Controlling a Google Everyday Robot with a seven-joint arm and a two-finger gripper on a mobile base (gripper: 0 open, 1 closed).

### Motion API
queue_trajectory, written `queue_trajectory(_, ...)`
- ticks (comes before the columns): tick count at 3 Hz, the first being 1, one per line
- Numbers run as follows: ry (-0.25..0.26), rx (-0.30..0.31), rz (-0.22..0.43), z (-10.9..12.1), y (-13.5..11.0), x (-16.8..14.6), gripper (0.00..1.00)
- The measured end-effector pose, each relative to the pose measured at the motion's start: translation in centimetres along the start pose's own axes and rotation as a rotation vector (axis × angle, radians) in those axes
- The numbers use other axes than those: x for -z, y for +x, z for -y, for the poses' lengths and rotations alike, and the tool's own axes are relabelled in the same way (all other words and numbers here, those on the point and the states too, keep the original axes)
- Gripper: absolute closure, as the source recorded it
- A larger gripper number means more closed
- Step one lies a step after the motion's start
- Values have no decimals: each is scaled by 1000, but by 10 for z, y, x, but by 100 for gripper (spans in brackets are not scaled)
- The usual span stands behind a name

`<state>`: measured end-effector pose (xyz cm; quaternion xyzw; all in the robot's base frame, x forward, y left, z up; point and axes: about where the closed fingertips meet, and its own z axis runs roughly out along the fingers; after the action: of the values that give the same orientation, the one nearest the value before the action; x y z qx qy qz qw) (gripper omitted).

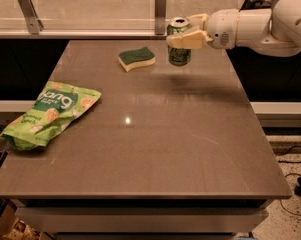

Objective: Move green can near sponge

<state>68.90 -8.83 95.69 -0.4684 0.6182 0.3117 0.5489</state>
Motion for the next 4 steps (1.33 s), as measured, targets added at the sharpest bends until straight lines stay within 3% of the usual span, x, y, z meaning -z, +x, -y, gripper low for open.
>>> queue_trajectory(4, -33, -104, 3, 34, 56, -41, 100)
